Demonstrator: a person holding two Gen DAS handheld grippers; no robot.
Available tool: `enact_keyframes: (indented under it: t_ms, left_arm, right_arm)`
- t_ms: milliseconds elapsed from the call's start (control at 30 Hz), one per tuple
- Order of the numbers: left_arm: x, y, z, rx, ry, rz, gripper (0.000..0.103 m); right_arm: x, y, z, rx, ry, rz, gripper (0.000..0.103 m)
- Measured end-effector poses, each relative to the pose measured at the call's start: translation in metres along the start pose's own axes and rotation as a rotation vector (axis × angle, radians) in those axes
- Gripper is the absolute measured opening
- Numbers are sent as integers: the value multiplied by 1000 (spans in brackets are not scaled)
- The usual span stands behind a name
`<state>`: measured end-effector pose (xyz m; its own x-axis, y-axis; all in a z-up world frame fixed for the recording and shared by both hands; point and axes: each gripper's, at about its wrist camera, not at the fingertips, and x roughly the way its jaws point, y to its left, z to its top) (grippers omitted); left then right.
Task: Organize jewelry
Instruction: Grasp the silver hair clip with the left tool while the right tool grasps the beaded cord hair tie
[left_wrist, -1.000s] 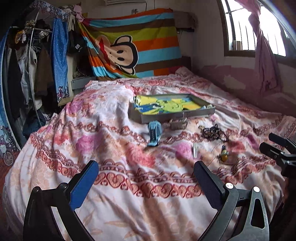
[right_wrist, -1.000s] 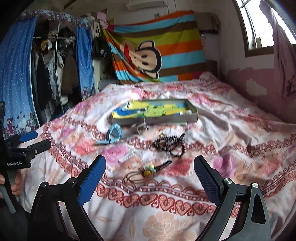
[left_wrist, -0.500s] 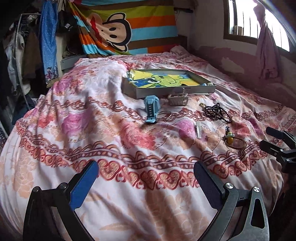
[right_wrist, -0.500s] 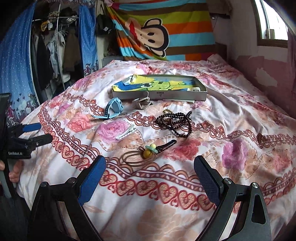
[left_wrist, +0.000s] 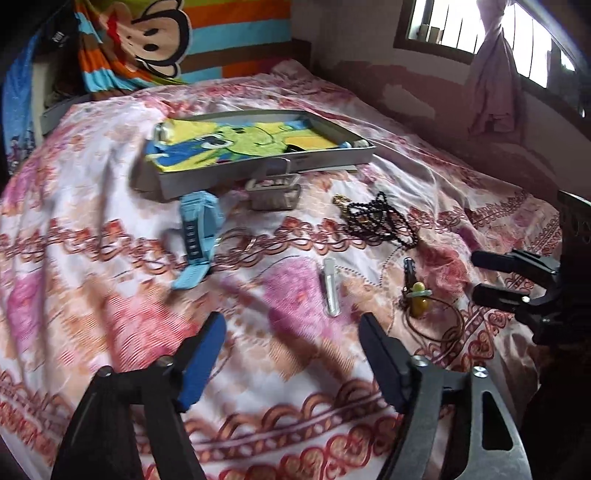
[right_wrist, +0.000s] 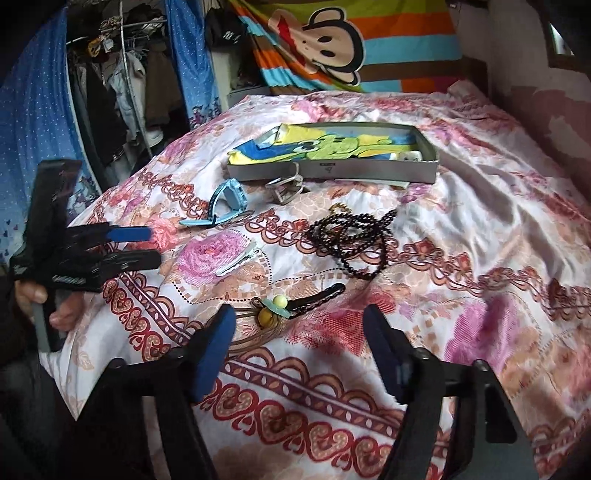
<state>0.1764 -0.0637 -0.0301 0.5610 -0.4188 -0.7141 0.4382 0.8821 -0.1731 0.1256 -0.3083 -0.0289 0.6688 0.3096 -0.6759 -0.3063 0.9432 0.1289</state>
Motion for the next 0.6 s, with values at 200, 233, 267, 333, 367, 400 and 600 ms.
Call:
enact_keyframes:
  t_ms: [200, 233, 267, 333, 367, 400, 600]
  left_arm:
    - [27, -6, 12, 25, 51, -125, 51]
    - [30, -8, 13, 26, 58, -139, 49]
    - [35, -8, 14, 26, 69, -153, 45]
    - [44, -9, 17, 21, 90, -181, 39]
    - [47, -9, 18, 20, 99, -189, 36]
    - [52, -11, 19, 22, 113, -196, 34]
    - [74, -18, 24, 53, 172, -155, 26]
  right_arm:
    - [20, 5, 1, -34, 50, 39, 41]
    - [22, 6, 0, -40, 57, 40, 39]
    - [25, 6, 0, -45, 64, 39, 38]
    - [31, 7, 0, -50, 88, 46, 37]
    - [35, 8, 0, -53, 103, 49, 36]
    - [39, 9, -1, -57, 121, 52, 33]
    - [58, 11, -4, -62, 197, 56, 32]
